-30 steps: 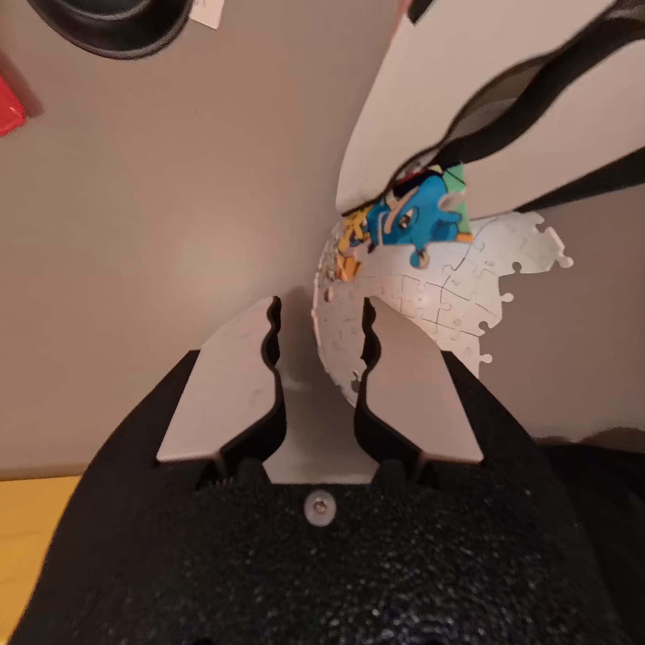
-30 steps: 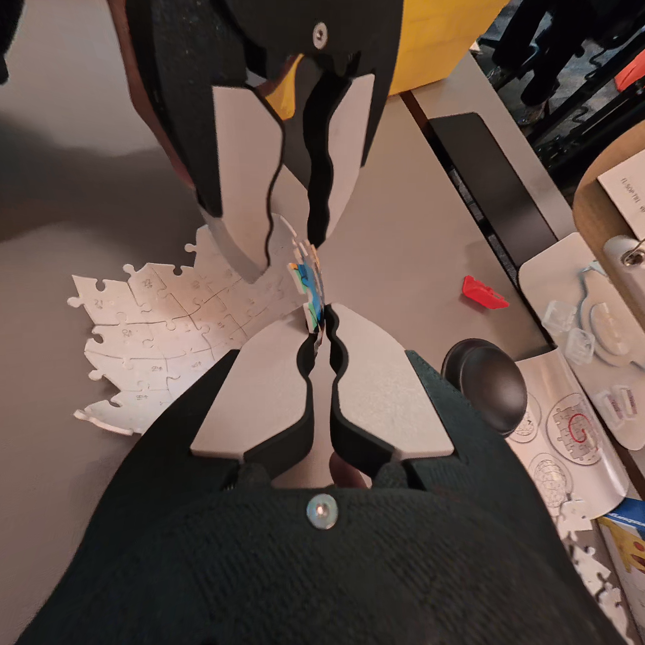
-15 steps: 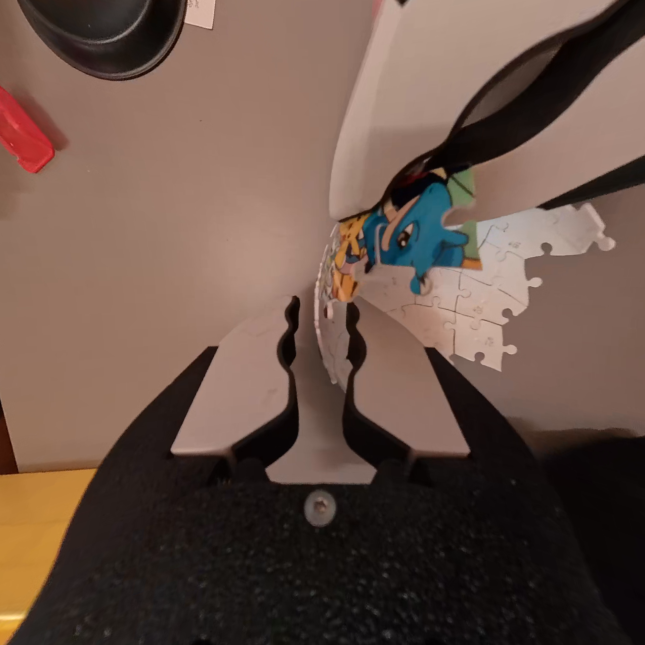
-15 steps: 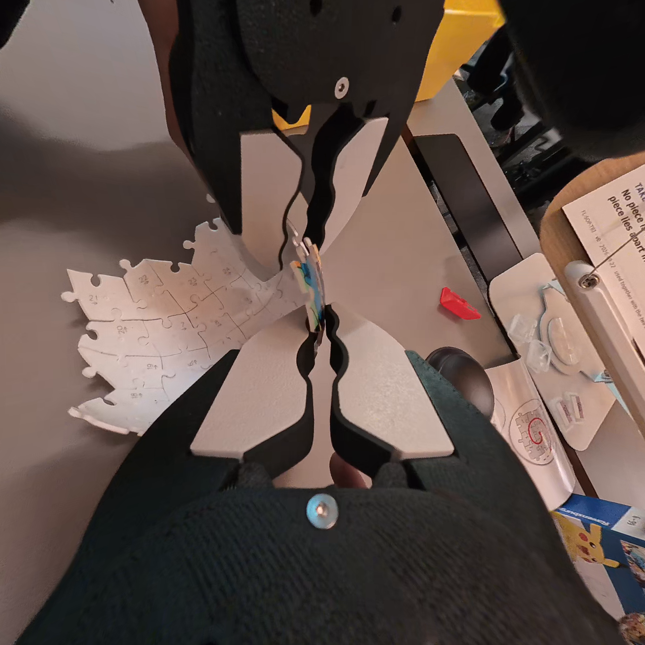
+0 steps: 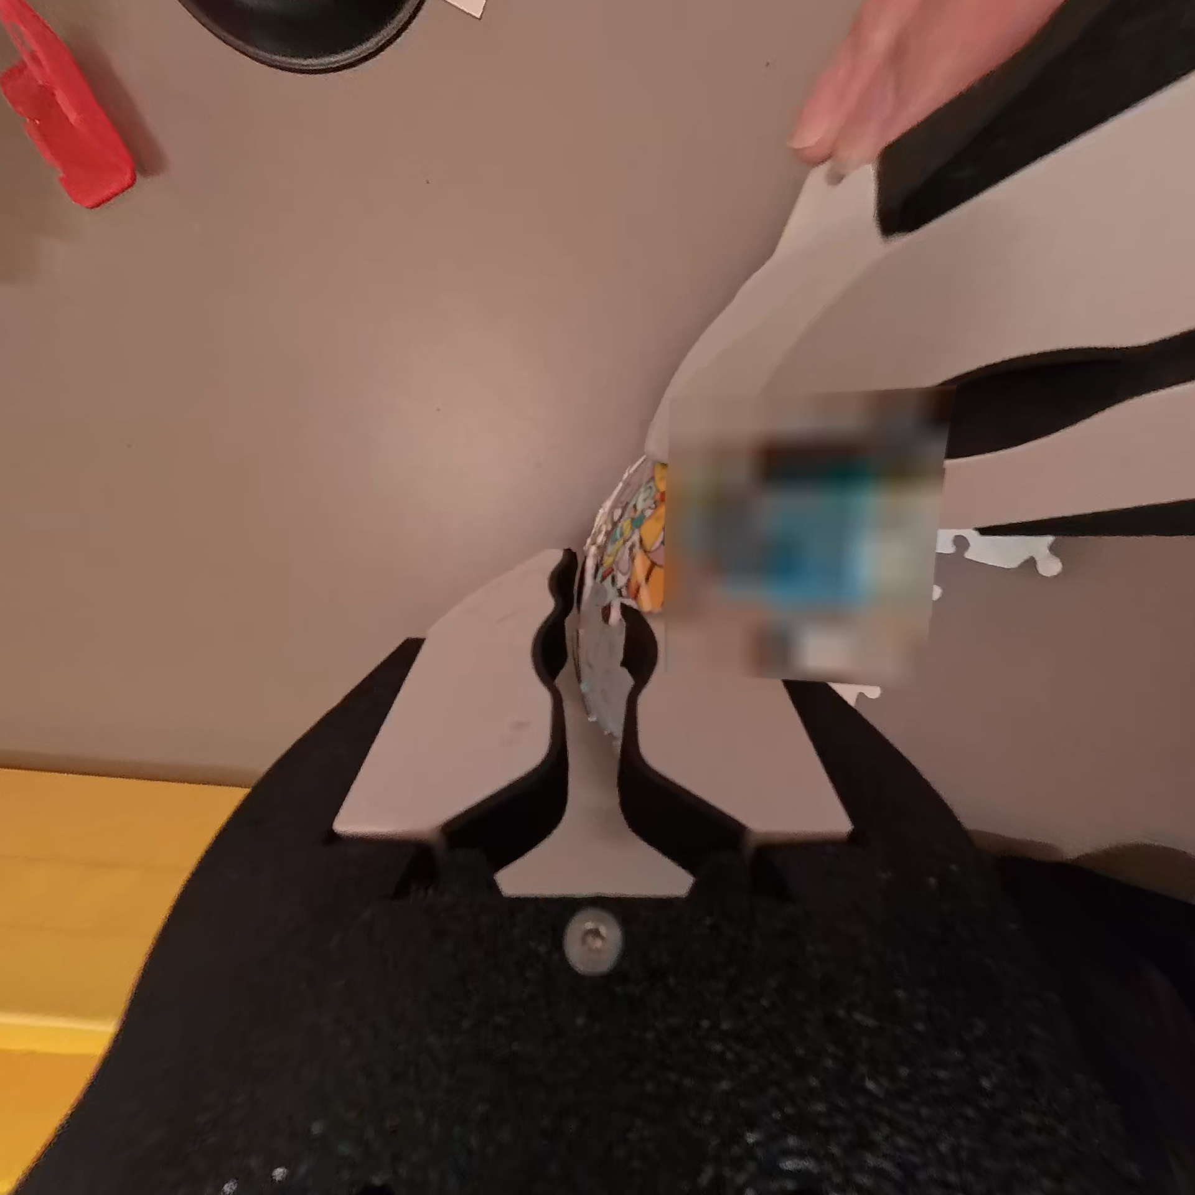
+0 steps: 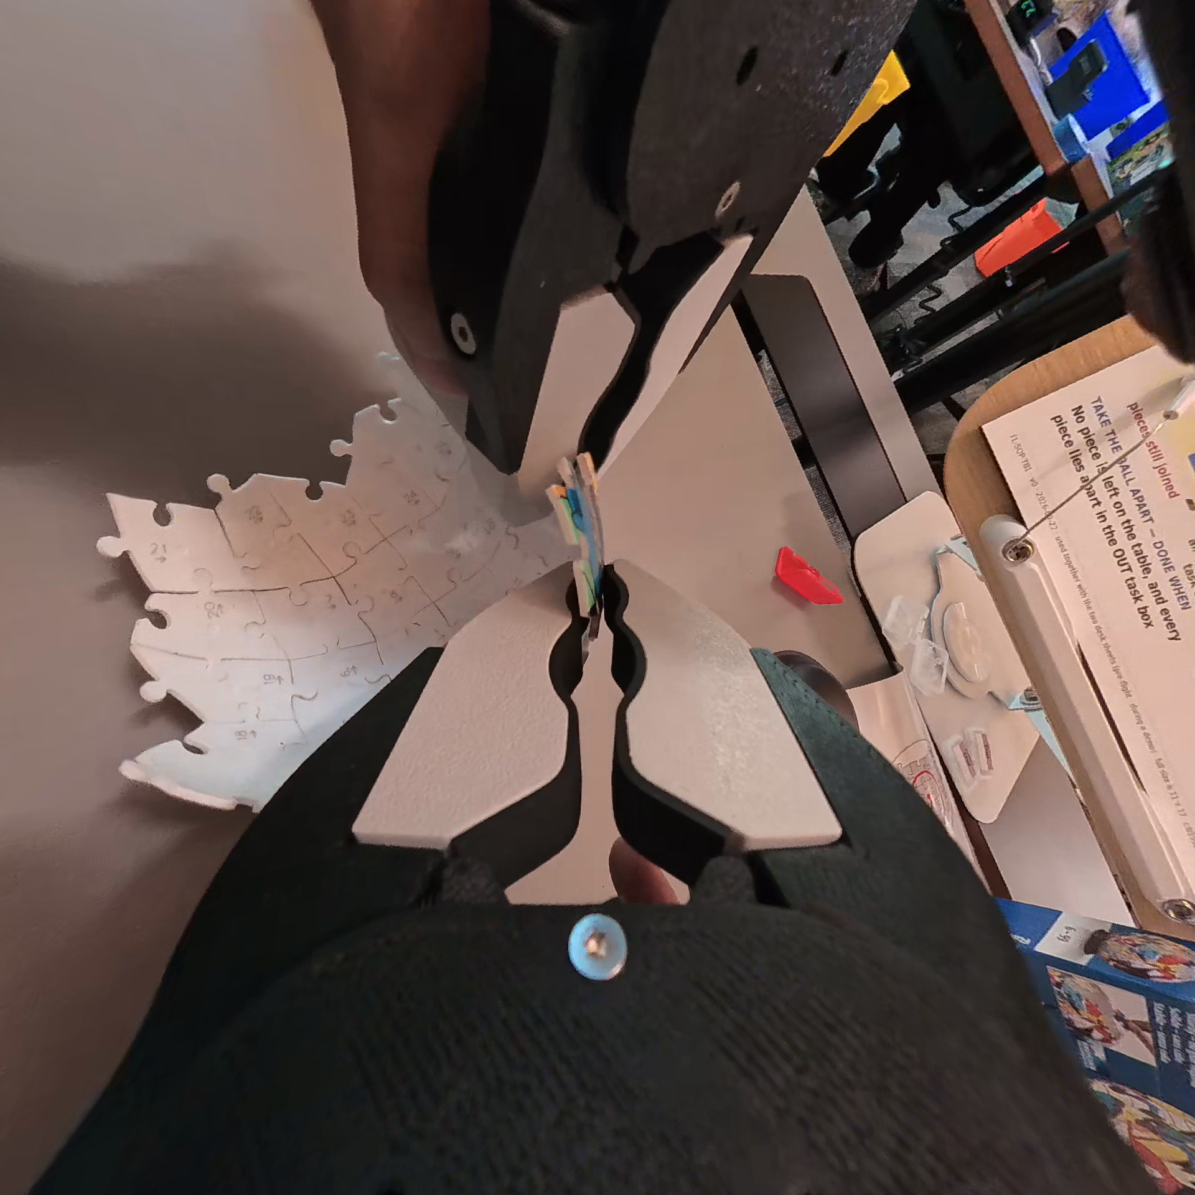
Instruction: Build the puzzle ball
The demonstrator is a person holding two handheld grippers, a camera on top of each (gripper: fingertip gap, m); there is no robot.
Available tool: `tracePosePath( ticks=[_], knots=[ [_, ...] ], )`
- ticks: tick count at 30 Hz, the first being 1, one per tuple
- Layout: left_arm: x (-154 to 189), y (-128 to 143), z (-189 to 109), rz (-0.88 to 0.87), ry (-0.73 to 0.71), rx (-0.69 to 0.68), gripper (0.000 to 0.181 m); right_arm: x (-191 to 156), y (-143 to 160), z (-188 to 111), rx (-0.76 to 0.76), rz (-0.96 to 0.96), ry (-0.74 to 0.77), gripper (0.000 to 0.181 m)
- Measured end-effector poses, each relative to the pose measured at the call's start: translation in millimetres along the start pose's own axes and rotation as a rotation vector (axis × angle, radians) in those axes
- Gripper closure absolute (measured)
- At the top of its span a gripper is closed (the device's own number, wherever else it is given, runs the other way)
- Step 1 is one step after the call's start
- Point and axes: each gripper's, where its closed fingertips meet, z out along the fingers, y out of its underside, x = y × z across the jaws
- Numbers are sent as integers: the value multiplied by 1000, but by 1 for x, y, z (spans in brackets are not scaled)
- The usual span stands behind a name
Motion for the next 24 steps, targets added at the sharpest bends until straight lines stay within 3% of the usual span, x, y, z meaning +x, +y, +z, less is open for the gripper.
tracePosePath(
  ticks=[11,16,24],
  knots=[
    [-6,-5,5,40,-39,11,163,2,3,0,3,23,-3,178],
    [-4,-8,9,61,-21,13,175,4,7,1,9,47,-14,177],
    [-5,-9,8,94,-27,18,178,6,8,1,24,74,-32,178]
  ],
)
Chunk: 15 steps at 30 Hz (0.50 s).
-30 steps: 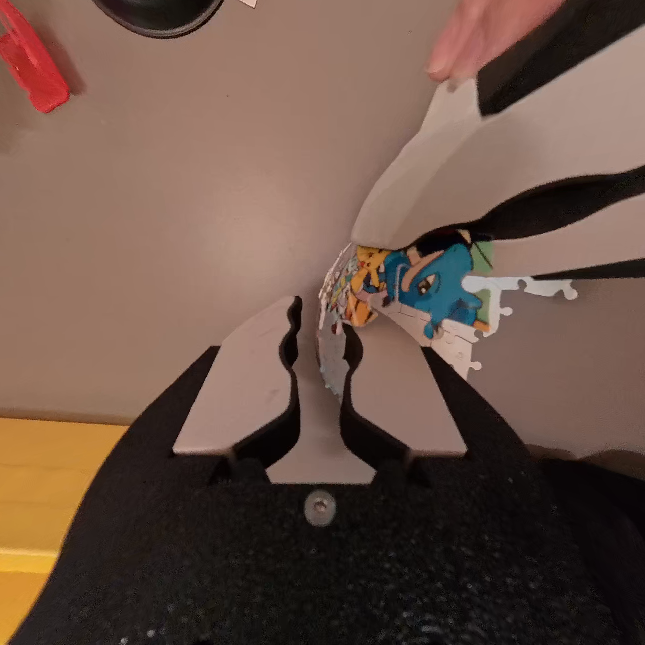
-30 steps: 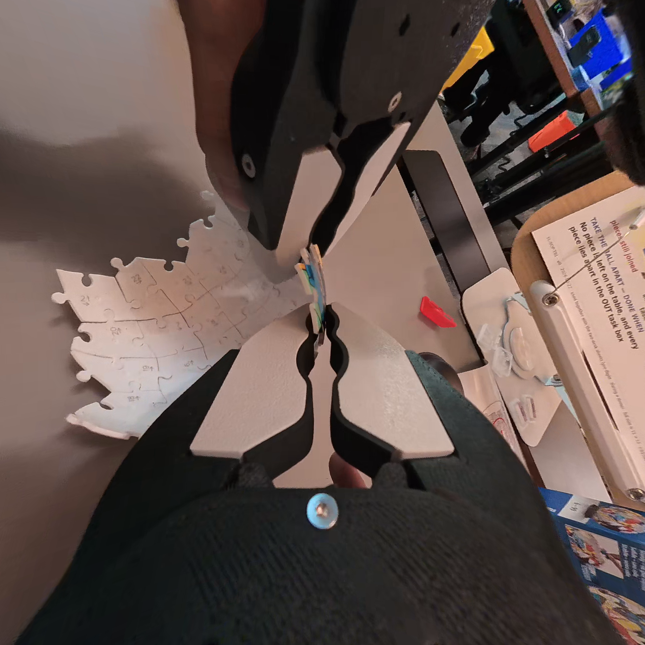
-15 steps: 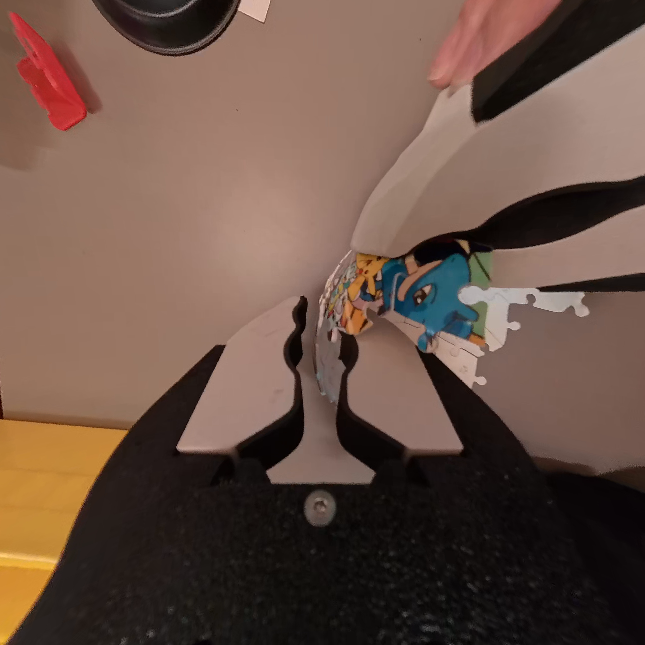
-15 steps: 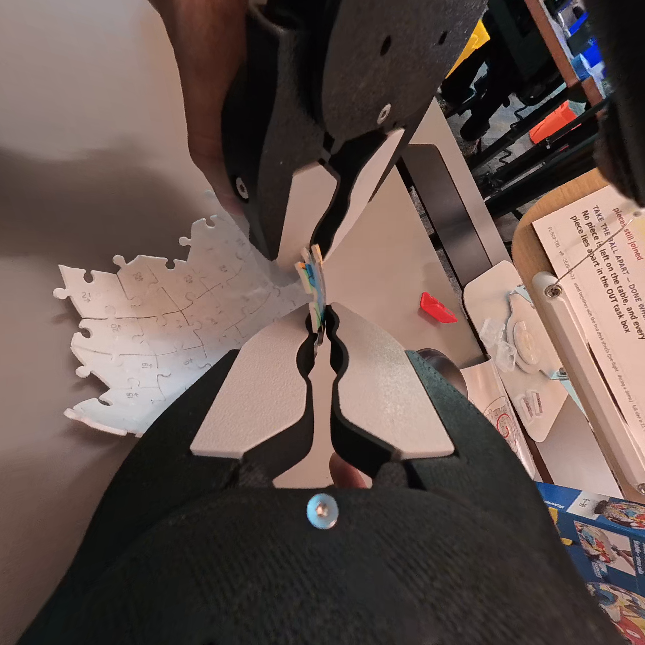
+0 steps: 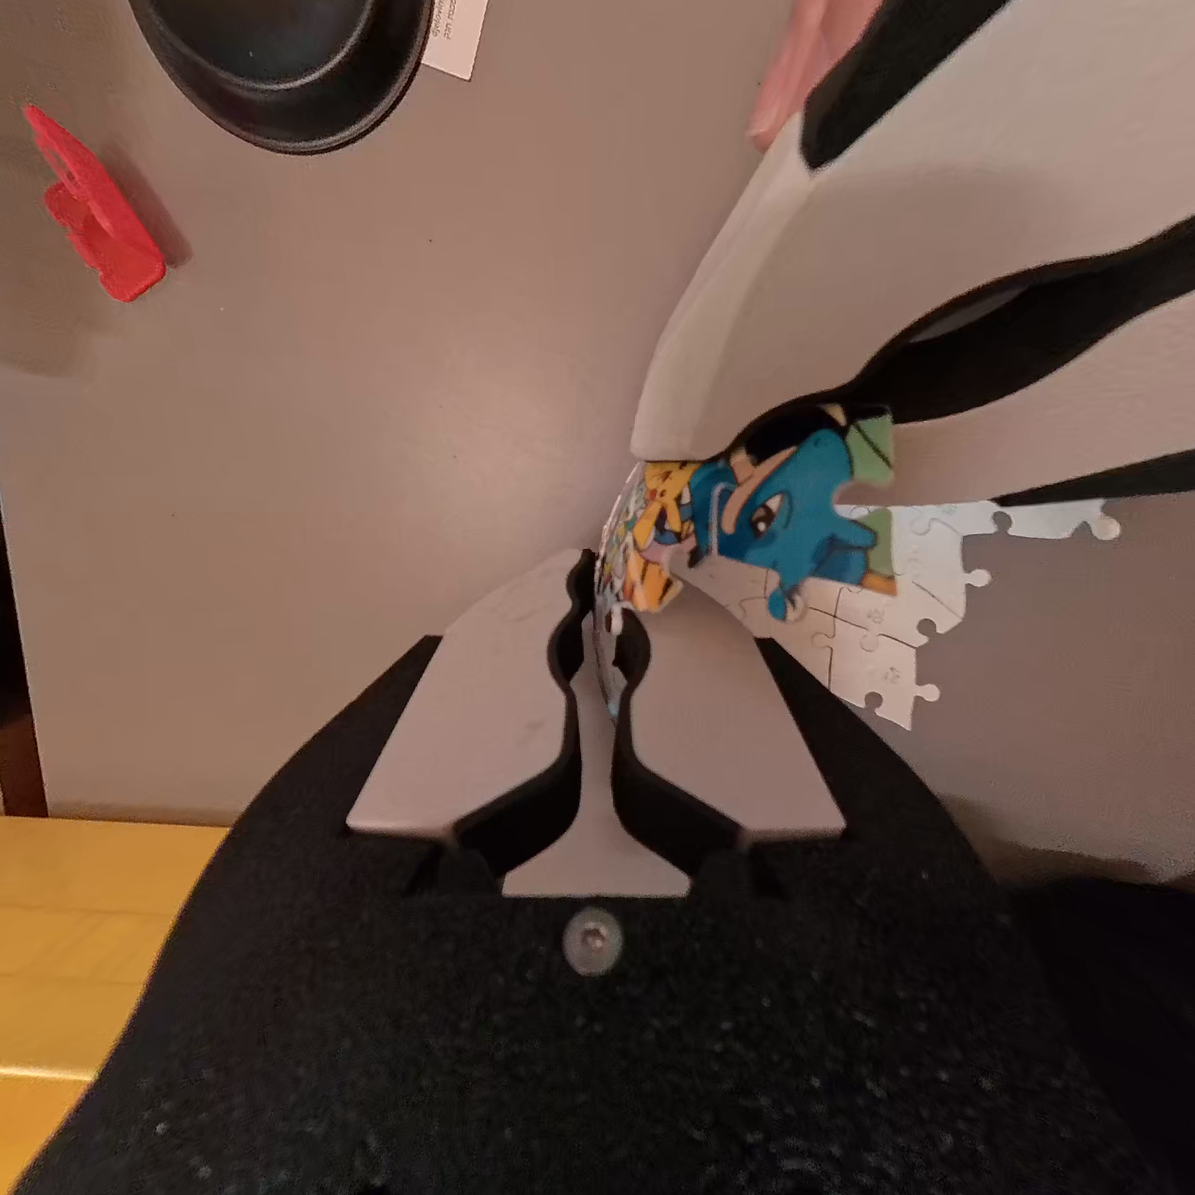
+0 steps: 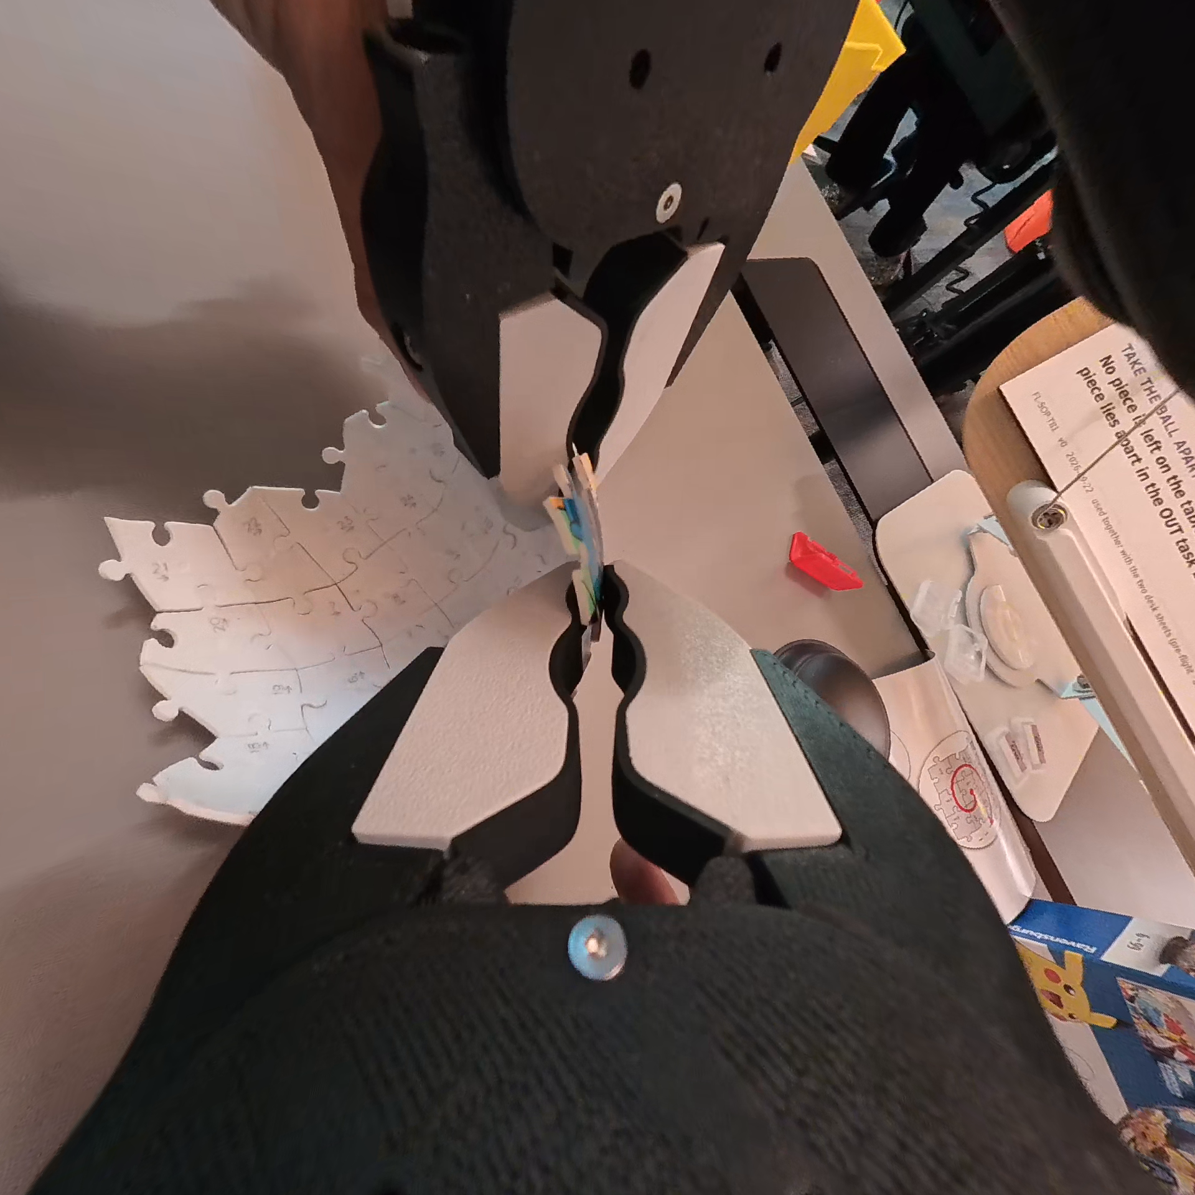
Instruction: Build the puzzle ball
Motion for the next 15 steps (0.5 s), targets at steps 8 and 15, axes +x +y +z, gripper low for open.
tracePosePath(
  ticks=[8,15],
  knots=[
    [1,-6,-3,22,-22,29,164,4,9,3,20,77,-50,177],
    [-7,-15,-3,73,-77,74,160,5,11,6,59,149,-107,178]
  ],
)
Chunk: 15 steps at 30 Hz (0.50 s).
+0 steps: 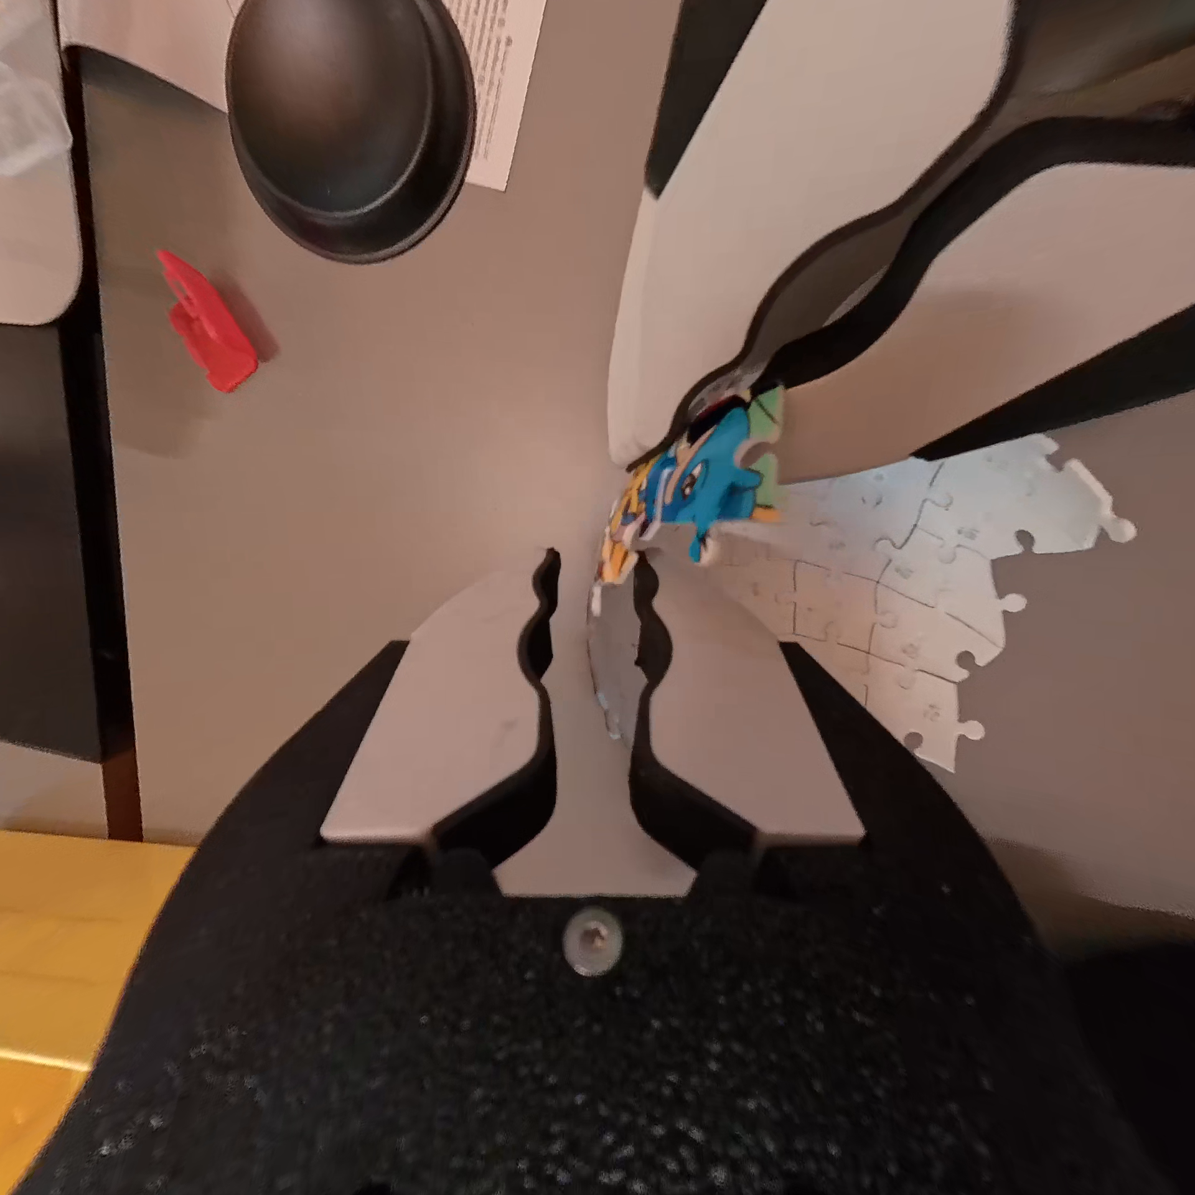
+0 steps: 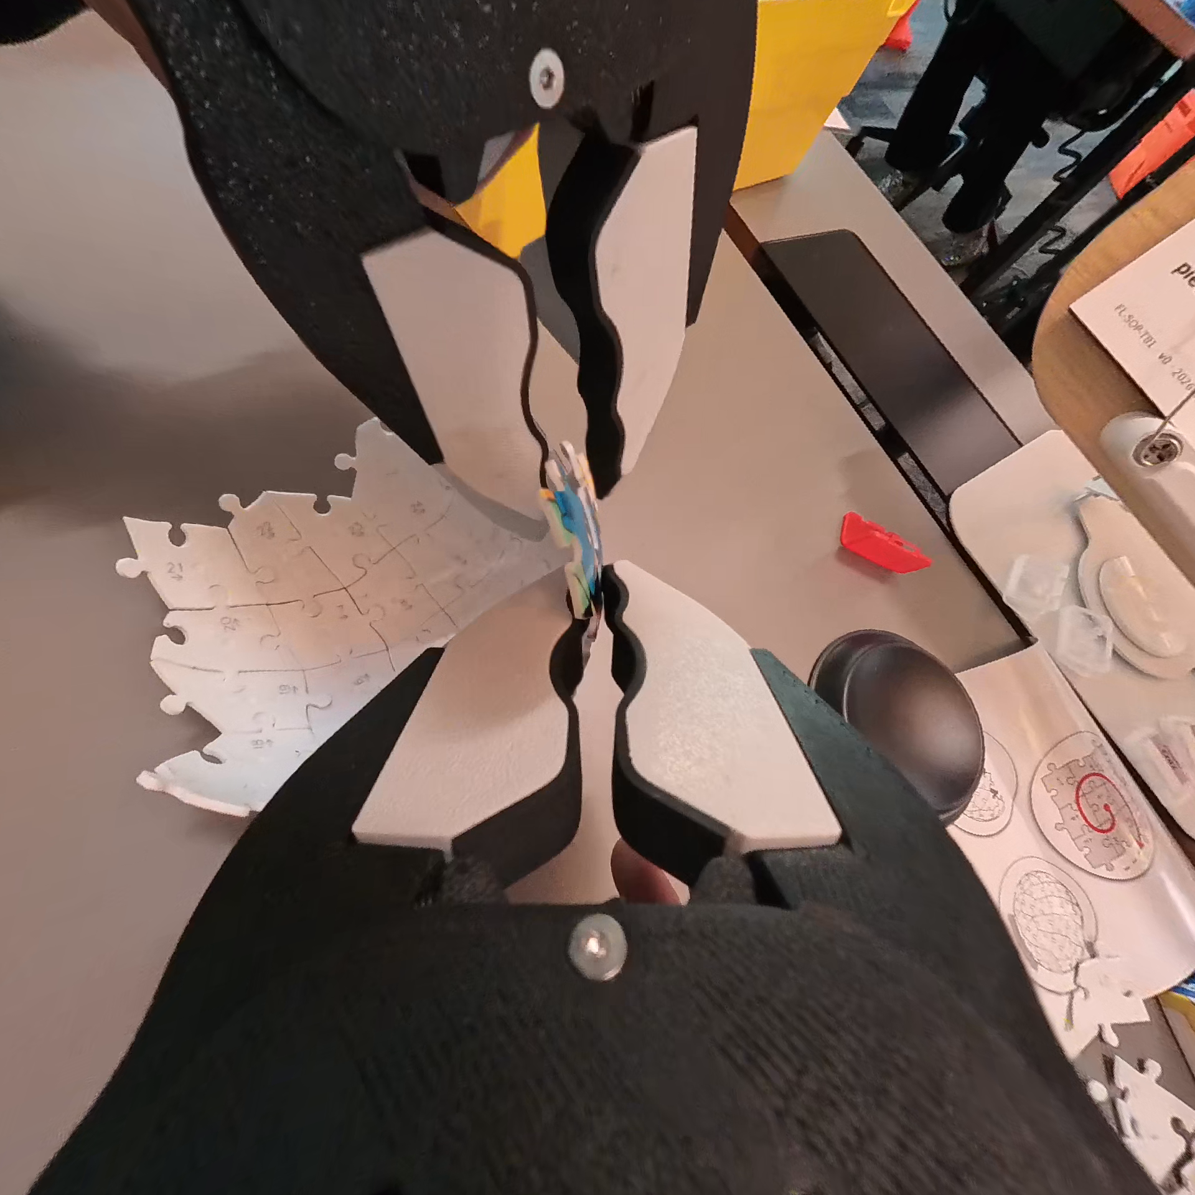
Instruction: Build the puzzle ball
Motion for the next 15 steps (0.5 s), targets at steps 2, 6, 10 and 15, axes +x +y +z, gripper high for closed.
tracePosePath(
  ticks=[2,6,10,15],
  knots=[
    [0,-3,-2,9,2,23,162,0,0,1,7,0,-13,178],
    [0,-4,-2,15,9,41,178,2,2,3,13,-6,-17,177],
    [-2,-1,-1,9,6,26,178,3,4,1,27,-12,-29,168],
    [-2,0,-1,6,1,16,178,5,10,-3,9,-21,-40,156]
  ],
)
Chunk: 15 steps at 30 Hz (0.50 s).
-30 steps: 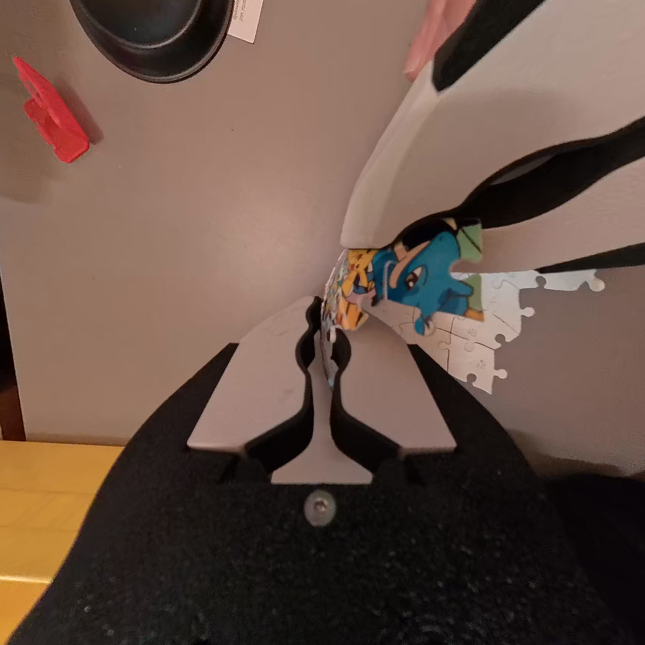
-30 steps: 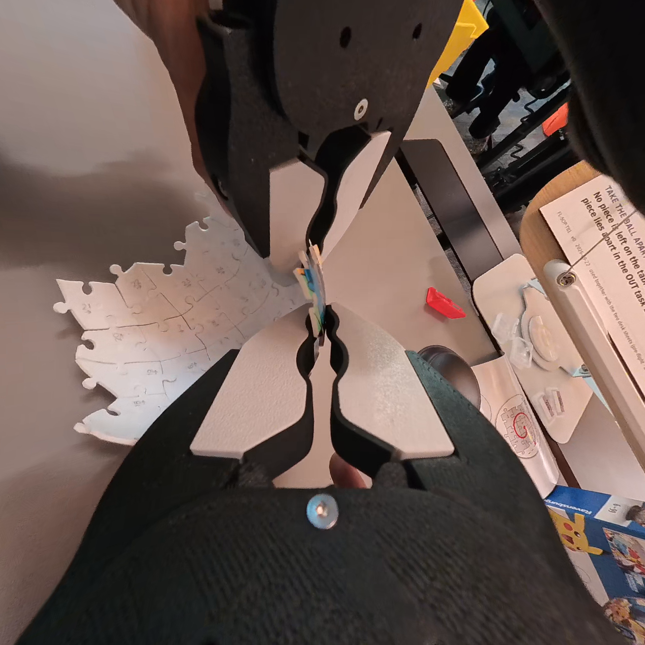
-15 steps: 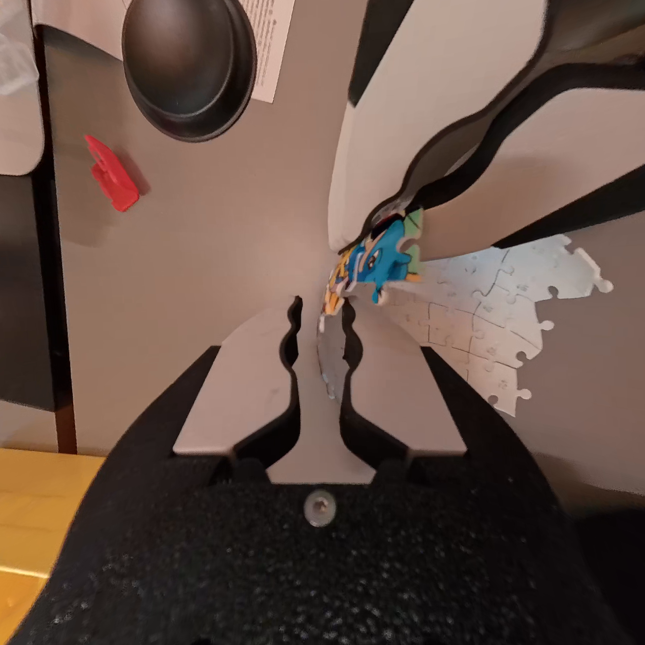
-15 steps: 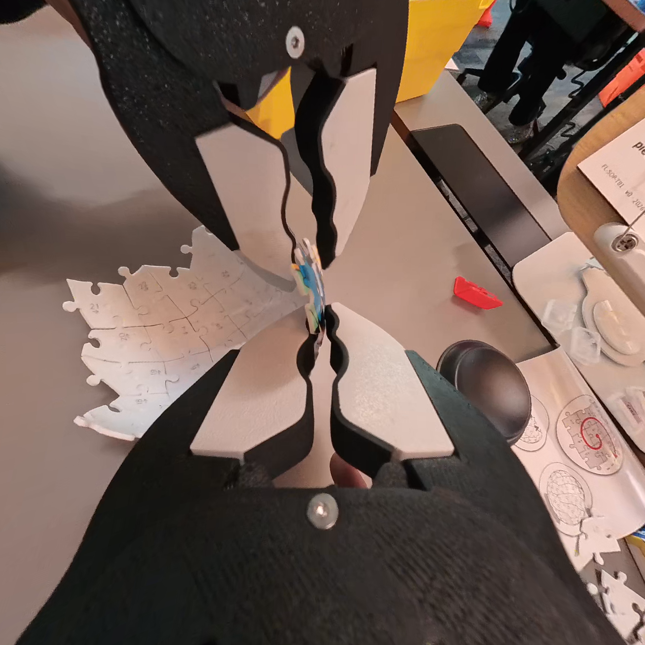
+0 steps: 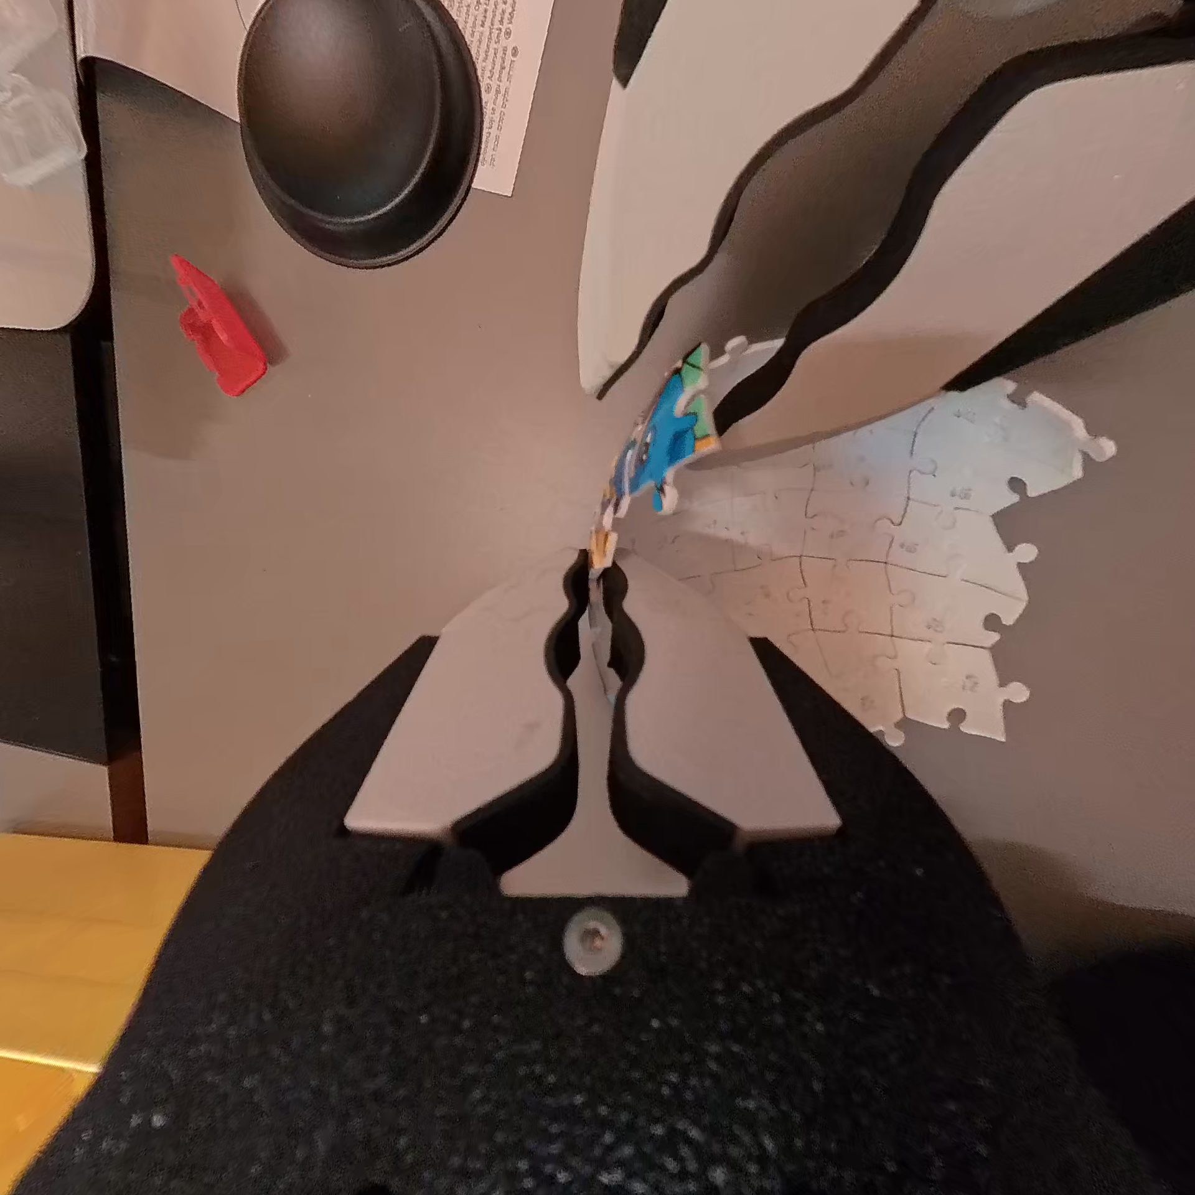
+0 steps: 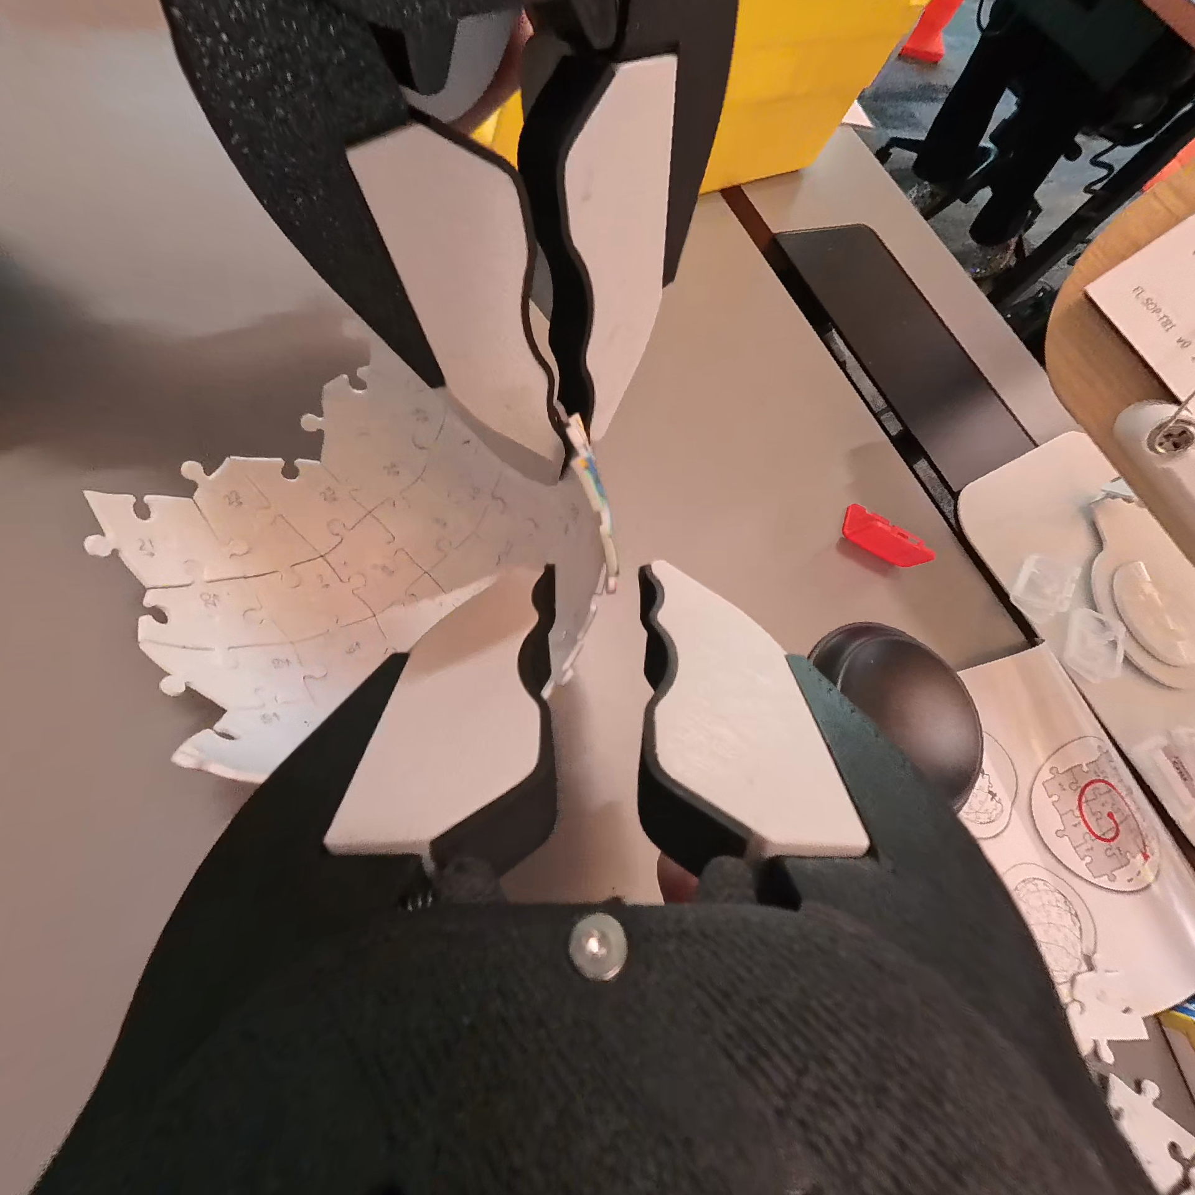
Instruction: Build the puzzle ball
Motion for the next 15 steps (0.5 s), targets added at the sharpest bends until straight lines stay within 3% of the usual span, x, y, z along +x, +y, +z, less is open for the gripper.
tracePosePath(
  ticks=[15],
  knots=[
    [-1,2,-1,-10,-5,-11,178,2,-8,9,52,18,-31,177]
  ],
)
